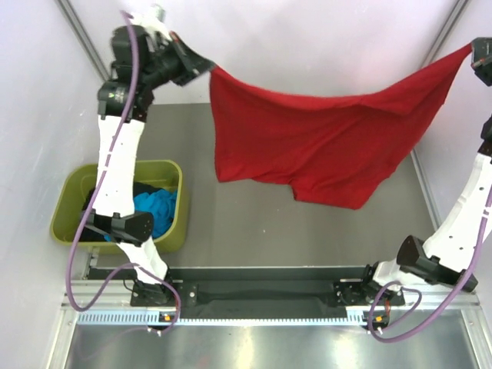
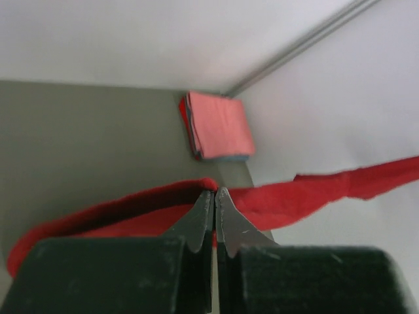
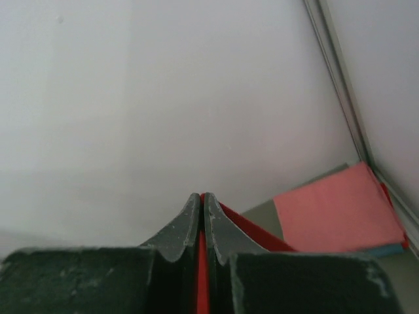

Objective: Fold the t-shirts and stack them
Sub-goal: Flatten the tshirt out

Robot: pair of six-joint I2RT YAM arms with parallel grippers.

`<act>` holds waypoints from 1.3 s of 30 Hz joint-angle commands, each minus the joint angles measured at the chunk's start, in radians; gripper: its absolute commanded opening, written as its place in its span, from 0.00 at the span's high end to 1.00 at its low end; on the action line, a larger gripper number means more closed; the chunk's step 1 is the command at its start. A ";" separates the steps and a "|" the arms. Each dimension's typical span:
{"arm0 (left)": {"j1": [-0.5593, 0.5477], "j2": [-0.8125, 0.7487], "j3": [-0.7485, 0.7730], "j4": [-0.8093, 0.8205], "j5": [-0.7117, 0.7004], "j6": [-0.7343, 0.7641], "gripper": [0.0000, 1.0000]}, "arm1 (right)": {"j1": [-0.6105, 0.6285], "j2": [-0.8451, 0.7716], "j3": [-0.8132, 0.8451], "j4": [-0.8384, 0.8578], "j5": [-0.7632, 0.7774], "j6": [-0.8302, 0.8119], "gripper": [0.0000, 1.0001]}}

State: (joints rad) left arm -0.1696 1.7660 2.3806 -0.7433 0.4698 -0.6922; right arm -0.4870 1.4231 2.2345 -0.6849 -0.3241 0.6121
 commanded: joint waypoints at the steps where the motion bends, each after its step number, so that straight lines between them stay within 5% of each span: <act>1: -0.121 -0.032 0.101 -0.194 -0.092 0.039 1.00 | 0.001 -0.015 0.163 -0.193 -0.053 -0.033 1.00; 3: -0.183 -0.154 0.122 -0.231 -0.228 0.025 1.00 | -0.001 -0.127 0.156 -0.232 -0.027 -0.049 1.00; 7: -0.219 -0.390 -0.210 -0.082 -0.400 0.006 1.00 | -0.001 -0.378 -0.215 -0.022 0.081 0.006 1.00; 10: -0.196 -0.305 -0.178 -0.131 -0.436 0.048 1.00 | 0.001 -0.400 -0.338 0.036 0.143 0.034 1.00; 12: -0.160 -0.152 -0.013 -0.177 -0.393 0.072 1.00 | -0.001 -0.357 -0.387 0.131 0.145 0.064 1.00; 16: 0.037 0.027 0.238 -0.171 -0.190 -0.041 1.00 | -0.001 -0.160 -0.148 0.064 0.071 0.081 1.00; 20: 0.071 -0.091 0.116 -0.042 -0.091 -0.124 1.00 | -0.001 -0.072 0.175 -0.041 0.030 0.058 1.00; 26: 0.068 -0.405 -0.156 0.046 -0.014 -0.161 1.00 | -0.001 -0.292 -0.004 0.011 0.072 0.066 1.00; 30: 0.070 -0.332 -0.054 -0.040 -0.058 -0.078 1.00 | -0.001 -0.345 -0.111 0.057 0.132 0.072 1.00; 35: 0.104 -0.130 0.164 -0.093 -0.037 -0.072 1.00 | -0.001 -0.216 0.005 0.009 0.134 0.020 1.00; 39: 0.122 -0.128 0.135 -0.021 0.016 -0.133 1.00 | 0.002 -0.200 0.024 0.007 0.138 0.000 1.00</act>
State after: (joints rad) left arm -0.0616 1.5665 2.5587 -0.7784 0.4534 -0.7567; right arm -0.4873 1.1461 2.2726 -0.6693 -0.2134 0.6445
